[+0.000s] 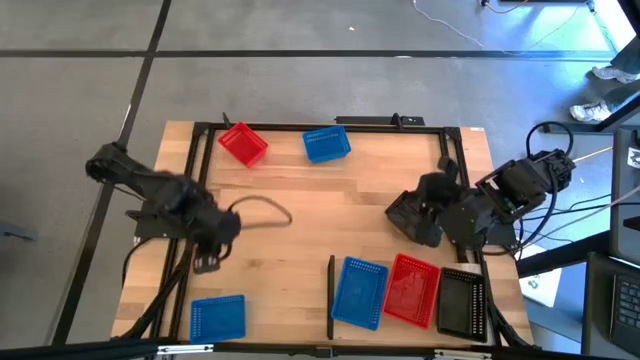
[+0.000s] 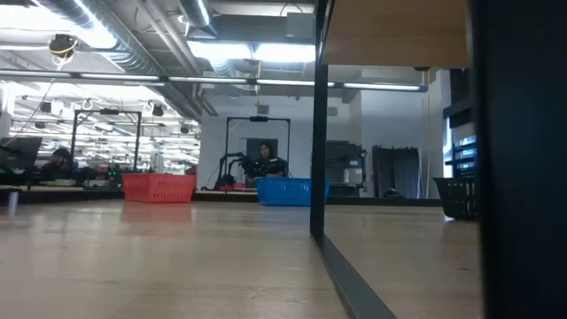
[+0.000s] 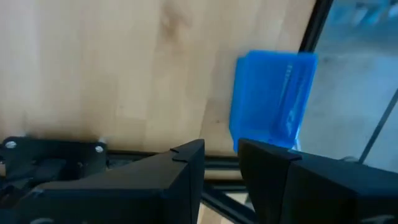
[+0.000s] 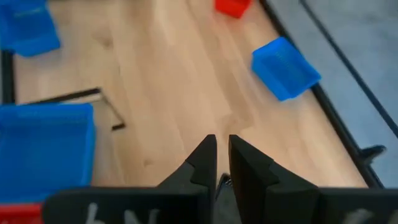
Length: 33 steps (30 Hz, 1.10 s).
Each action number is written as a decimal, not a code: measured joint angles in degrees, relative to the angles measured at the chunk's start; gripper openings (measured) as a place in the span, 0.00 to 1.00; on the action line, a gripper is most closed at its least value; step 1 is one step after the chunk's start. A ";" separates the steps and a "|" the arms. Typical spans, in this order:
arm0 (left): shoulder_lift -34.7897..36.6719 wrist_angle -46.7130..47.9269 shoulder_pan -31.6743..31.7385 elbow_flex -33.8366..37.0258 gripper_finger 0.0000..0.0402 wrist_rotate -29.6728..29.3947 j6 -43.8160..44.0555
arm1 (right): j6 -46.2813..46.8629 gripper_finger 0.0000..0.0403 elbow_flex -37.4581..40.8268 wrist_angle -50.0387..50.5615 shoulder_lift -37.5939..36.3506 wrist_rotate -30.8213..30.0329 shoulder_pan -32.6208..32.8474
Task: Stack baskets on shelf by color
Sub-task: Stack the bottom blue bin on top of the blue bin on the shelf
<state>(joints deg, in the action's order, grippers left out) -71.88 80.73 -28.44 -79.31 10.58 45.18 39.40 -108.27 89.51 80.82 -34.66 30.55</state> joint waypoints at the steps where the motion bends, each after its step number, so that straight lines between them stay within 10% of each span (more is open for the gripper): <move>1: 0.00 -1.03 -1.59 1.35 0.22 0.00 0.66 | -0.90 0.10 0.00 -0.29 0.00 1.02 0.00; 20: -0.11 -39.88 -19.37 28.15 0.22 -6.82 15.29 | -3.48 0.10 0.00 -2.91 0.02 5.89 -0.02; 33: -0.11 -49.05 -22.69 36.12 0.22 -10.41 20.57 | -2.04 0.10 0.00 -3.01 0.02 5.84 -0.02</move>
<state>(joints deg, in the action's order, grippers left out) -71.99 31.69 -51.14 -43.19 0.16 65.75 37.36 -108.27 86.51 80.84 -28.82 30.52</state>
